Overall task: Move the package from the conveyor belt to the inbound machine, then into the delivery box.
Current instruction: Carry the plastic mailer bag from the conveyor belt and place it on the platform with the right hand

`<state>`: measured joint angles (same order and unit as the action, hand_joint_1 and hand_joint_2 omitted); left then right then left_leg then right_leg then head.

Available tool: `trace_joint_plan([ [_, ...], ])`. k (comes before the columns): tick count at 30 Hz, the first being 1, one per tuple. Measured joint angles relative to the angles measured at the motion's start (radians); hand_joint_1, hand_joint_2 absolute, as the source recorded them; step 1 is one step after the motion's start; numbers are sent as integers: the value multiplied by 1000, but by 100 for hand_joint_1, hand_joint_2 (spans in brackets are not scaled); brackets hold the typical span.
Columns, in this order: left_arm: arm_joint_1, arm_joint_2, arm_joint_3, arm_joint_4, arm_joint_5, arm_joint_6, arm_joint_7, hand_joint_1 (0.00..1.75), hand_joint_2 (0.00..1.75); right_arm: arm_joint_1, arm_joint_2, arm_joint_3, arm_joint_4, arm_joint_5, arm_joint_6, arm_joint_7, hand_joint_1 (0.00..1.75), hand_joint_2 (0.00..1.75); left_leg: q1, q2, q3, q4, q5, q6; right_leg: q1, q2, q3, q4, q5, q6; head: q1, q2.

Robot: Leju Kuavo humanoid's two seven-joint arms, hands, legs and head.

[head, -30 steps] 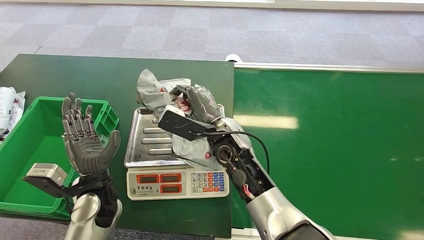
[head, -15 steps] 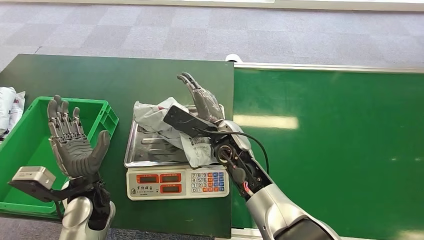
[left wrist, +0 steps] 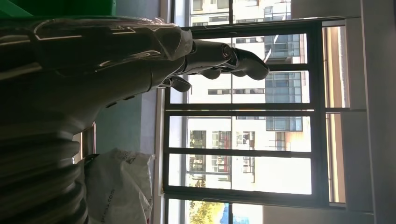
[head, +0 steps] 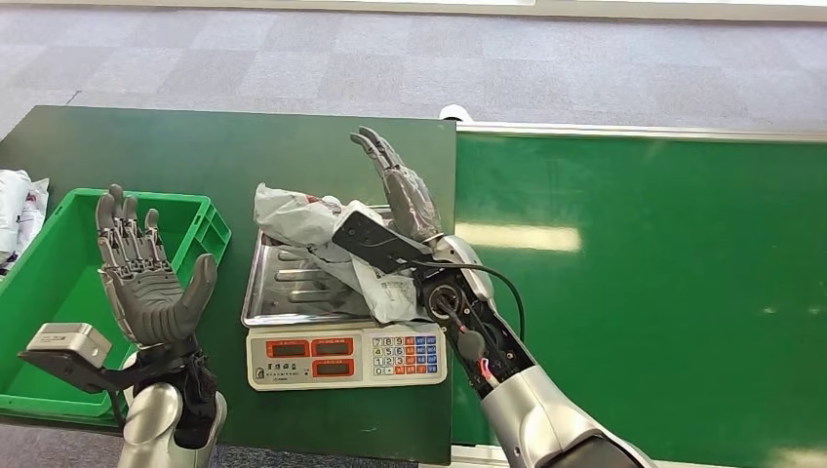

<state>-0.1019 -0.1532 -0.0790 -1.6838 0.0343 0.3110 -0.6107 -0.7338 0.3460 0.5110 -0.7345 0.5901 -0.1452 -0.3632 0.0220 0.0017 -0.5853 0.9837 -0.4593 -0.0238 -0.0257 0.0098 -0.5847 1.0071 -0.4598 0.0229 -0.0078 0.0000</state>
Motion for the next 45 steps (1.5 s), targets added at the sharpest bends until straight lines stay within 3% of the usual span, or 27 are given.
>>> trace_joint_plan([
  [5,0,-1,0,0,-4,-4,4,0,175,3,0,-3,-6,-9,-9,-17,0,175,0,0,0,0,0,0,0,0,0,0,0,0,0,0],
  [9,-12,0,-4,8,-42,-28,48,0,175,35,0,-20,-68,-102,-19,-109,0,175,0,0,0,0,0,0,0,0,-1,0,0,0,0,0],
  [16,-66,8,-35,62,-138,-69,143,0,175,98,-7,-61,-220,-333,103,-146,0,175,0,0,0,0,0,0,0,-1,-1,0,0,0,0,0],
  [21,-108,20,-78,112,-262,-95,209,0,175,154,-25,-90,-316,-478,181,-98,0,175,0,1,0,0,0,0,0,-1,-1,0,0,0,0,0],
  [27,-114,27,-98,140,-299,-101,223,0,175,178,-42,-130,-312,-630,263,-39,0,175,0,0,0,0,0,0,0,-1,-1,0,0,0,0,0],
  [33,-100,38,-102,148,-313,-100,225,0,175,181,-49,-147,-287,-654,260,-37,0,175,0,0,-1,0,0,0,0,-1,-1,0,0,0,0,0],
  [38,-77,41,-99,140,-319,-89,231,0,175,180,-56,-149,-270,-589,167,-8,0,175,0,0,-1,0,0,0,0,-1,-1,0,0,0,0,0],
  [45,-52,24,-40,83,-230,36,156,0,175,138,-65,-150,-215,-499,114,34,0,175,0,0,-1,0,0,0,0,-1,-1,0,0,0,0,0],
])
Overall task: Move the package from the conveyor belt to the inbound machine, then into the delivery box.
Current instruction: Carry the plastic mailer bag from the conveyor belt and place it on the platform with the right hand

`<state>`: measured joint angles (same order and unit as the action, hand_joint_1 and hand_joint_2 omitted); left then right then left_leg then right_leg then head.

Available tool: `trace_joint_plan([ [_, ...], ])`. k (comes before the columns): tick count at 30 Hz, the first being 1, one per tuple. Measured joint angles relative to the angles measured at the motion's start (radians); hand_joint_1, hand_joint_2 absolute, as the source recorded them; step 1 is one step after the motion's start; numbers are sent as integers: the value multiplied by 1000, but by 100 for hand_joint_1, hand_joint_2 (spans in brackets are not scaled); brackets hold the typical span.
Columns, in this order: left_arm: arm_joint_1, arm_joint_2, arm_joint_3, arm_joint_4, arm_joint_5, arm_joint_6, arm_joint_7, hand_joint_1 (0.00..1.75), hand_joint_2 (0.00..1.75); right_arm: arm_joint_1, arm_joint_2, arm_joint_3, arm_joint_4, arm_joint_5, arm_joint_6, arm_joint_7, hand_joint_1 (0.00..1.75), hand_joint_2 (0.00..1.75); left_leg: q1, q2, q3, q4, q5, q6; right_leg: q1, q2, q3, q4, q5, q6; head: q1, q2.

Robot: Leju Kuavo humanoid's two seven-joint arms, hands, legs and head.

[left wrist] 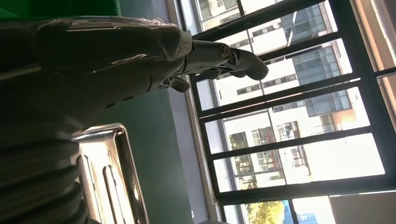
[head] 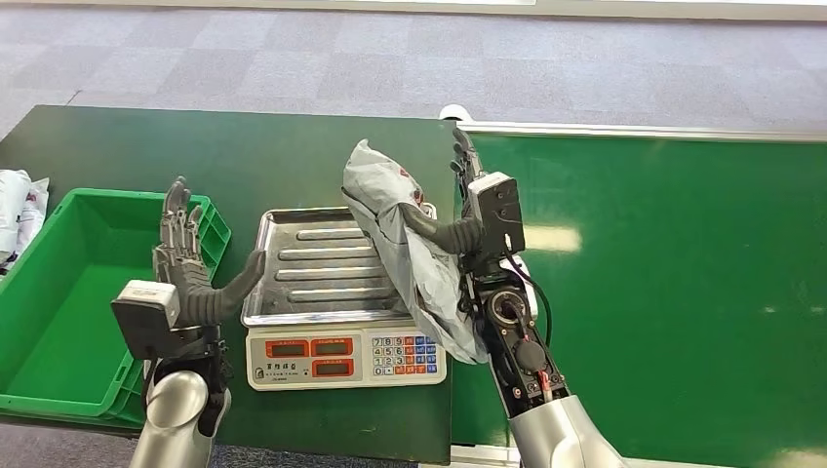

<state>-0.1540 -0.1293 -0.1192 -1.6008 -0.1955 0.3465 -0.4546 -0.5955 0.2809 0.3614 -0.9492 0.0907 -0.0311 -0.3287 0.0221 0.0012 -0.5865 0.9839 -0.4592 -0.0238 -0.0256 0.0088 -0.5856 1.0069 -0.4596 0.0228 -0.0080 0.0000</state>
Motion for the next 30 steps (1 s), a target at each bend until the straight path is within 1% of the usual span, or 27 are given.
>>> trace_joint_plan([
  [2,7,-8,19,-22,35,46,-40,0,175,-18,0,1,20,31,-6,9,0,175,0,0,0,0,0,0,0,0,0,0,0,0,0,0],
  [6,28,-24,61,-97,113,184,-151,0,175,-83,1,10,93,117,-35,34,0,175,0,1,0,0,0,0,0,1,0,0,0,0,0,0],
  [9,52,-30,87,-160,141,246,-202,0,175,-142,3,20,171,169,-59,48,0,175,0,0,0,0,0,0,0,0,0,0,0,0,0,0],
  [14,74,-37,108,-219,156,265,-218,0,175,-194,8,29,255,189,-72,51,0,175,0,0,0,0,0,0,0,0,0,0,0,0,0,0],
  [24,83,-40,120,-242,164,279,-229,0,175,-222,17,33,319,200,-65,54,0,175,0,0,0,0,0,0,0,0,1,0,0,0,0,0],
  [26,82,-40,123,-242,173,282,-231,0,175,-233,24,34,345,212,-40,80,0,175,0,0,1,0,0,0,0,0,1,0,0,0,0,0],
  [30,69,-39,124,-236,185,282,-228,0,175,-250,44,46,429,244,11,176,0,175,0,0,1,0,0,0,0,0,1,0,0,0,0,0],
])
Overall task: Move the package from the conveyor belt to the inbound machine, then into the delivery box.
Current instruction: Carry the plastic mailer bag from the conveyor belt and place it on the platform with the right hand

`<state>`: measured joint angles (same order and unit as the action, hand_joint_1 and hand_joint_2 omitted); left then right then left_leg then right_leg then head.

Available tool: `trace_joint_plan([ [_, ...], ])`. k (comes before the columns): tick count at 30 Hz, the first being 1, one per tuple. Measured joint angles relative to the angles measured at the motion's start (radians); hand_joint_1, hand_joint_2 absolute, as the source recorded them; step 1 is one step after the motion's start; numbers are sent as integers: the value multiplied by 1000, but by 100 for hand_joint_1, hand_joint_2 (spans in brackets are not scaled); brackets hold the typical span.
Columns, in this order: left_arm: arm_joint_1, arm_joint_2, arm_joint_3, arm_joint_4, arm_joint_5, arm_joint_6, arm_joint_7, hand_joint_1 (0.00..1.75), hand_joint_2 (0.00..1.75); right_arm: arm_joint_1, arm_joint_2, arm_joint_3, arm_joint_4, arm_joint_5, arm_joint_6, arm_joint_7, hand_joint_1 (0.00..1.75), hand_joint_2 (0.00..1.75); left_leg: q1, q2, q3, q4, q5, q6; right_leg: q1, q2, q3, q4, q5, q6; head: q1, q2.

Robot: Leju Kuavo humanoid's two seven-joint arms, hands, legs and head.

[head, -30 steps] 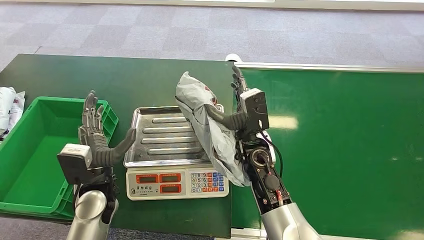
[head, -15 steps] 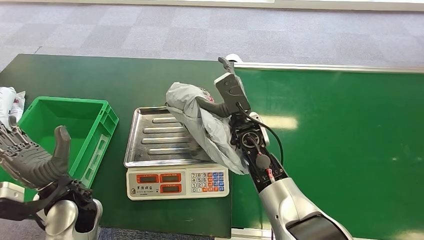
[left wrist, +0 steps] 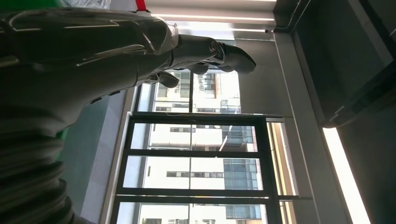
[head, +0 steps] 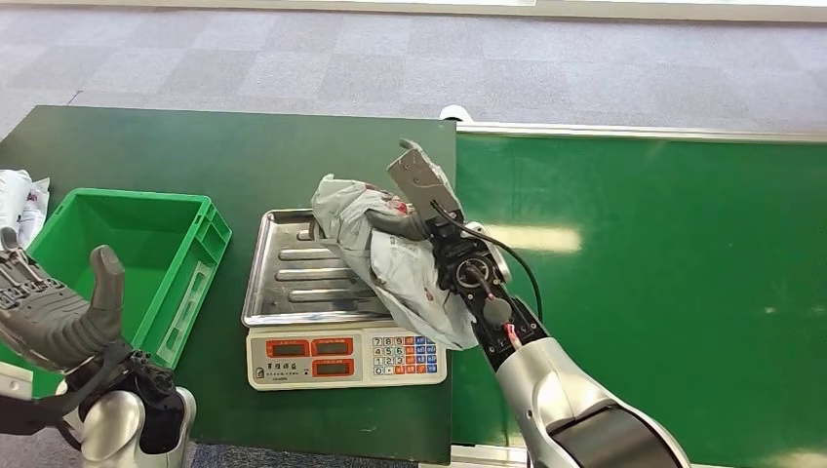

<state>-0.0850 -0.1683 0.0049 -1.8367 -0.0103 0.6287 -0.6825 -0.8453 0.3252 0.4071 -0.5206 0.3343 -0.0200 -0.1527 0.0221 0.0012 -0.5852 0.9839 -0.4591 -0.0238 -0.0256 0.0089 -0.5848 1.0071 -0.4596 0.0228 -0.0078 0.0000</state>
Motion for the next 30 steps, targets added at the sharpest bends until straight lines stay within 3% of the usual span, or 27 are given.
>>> trace_joint_plan([
  [7,-25,5,-3,33,19,-1,4,0,175,20,17,12,119,5,60,69,0,175,0,0,0,0,0,0,0,0,0,0,0,0,0,0],
  [19,-36,9,-14,62,13,0,17,0,175,25,20,12,160,1,53,64,0,175,0,0,0,0,0,0,0,0,0,0,0,0,0,0],
  [25,-36,9,-14,62,4,4,21,0,175,35,21,-13,156,-87,43,-97,0,175,0,0,0,0,0,0,0,0,0,0,0,0,0,0],
  [30,-37,10,-15,65,5,2,20,0,175,43,21,-53,127,-228,96,-244,0,175,0,0,0,0,0,0,0,0,0,0,0,0,0,0],
])
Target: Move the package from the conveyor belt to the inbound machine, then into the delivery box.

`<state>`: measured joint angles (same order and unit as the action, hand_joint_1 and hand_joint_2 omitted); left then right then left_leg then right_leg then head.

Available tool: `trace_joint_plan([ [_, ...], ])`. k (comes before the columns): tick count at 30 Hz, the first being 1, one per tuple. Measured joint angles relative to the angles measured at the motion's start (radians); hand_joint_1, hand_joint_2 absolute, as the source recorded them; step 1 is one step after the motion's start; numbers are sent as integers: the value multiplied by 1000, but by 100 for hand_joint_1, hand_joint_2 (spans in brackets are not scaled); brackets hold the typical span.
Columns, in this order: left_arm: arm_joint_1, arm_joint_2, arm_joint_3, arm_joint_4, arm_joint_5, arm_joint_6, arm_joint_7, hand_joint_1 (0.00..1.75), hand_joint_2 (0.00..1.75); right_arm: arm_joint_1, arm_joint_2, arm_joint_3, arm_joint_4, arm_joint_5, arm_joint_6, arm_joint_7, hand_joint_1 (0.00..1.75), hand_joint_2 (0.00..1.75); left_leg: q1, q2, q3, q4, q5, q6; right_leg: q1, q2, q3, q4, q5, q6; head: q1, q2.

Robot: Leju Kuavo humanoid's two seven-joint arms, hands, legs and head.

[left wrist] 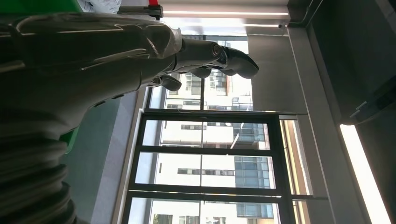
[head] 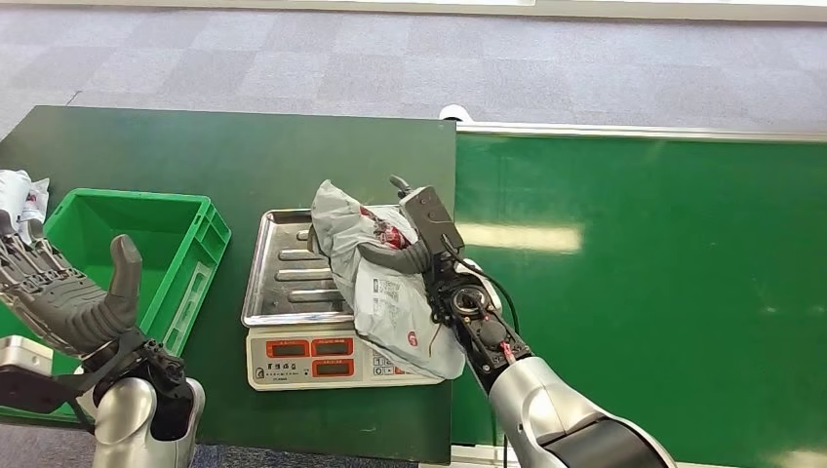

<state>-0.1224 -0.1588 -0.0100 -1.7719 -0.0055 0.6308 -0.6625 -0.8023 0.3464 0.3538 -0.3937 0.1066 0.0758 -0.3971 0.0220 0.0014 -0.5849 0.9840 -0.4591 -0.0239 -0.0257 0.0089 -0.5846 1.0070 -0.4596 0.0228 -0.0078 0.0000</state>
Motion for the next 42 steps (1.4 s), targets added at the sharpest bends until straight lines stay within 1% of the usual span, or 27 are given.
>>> trace_joint_plan([
  [3,-3,0,0,5,2,-4,-2,0,175,1,0,-19,-29,-109,62,-63,0,175,0,0,0,0,0,0,0,0,0,0,0,0,0,0],
  [6,-7,0,0,11,3,-8,-5,0,175,1,0,-28,-72,-206,123,-97,0,175,0,0,0,0,0,0,0,0,0,0,0,0,0,0],
  [8,-9,1,0,13,3,-9,-7,0,175,1,0,-28,-101,-240,143,-102,0,175,0,0,0,0,0,0,0,0,0,0,0,0,0,0],
  [14,-14,1,1,15,3,-12,-8,0,175,4,0,-28,-156,-282,173,-103,0,175,0,0,0,0,0,0,0,0,0,0,0,0,0,0],
  [19,-15,2,1,17,3,-16,-8,0,175,7,0,-33,-183,-364,229,-85,0,175,0,0,0,0,0,0,0,0,0,0,0,0,0,0],
  [22,-15,3,1,17,0,-24,-8,0,175,7,0,-42,-189,-389,238,-79,0,175,0,0,0,0,0,0,0,0,0,0,0,0,0,0],
  [29,-14,19,-21,21,-111,-61,41,0,175,25,0,-45,-248,-305,108,-122,0,175,0,1,0,0,0,0,0,0,0,0,0,0,0,0],
  [31,-14,28,-36,24,-165,-109,96,0,175,45,-2,-39,-292,-233,20,-130,0,175,0,0,0,0,0,0,0,-1,0,0,0,0,0,0],
  [33,-14,39,-61,28,-246,-186,170,0,175,86,-6,-27,-382,-125,-110,-130,0,175,0,-1,0,0,0,0,0,-1,0,0,0,0,0,0],
  [35,-13,47,-88,32,-303,-237,214,0,175,131,-11,-14,-488,-49,-198,-116,0,175,0,1,0,0,0,0,0,0,0,0,0,0,0,0],
  [38,-14,52,-114,33,-323,-251,229,0,175,176,-20,-1,-599,-20,-225,-97,0,175,0,3,0,0,-1,0,0,2,-1,0,0,0,0,0],
  [42,-14,59,-129,33,-335,-276,244,0,175,209,-26,8,-679,-7,-251,-104,0,175,0,2,0,0,0,0,0,2,-1,0,0,0,0,0],
])
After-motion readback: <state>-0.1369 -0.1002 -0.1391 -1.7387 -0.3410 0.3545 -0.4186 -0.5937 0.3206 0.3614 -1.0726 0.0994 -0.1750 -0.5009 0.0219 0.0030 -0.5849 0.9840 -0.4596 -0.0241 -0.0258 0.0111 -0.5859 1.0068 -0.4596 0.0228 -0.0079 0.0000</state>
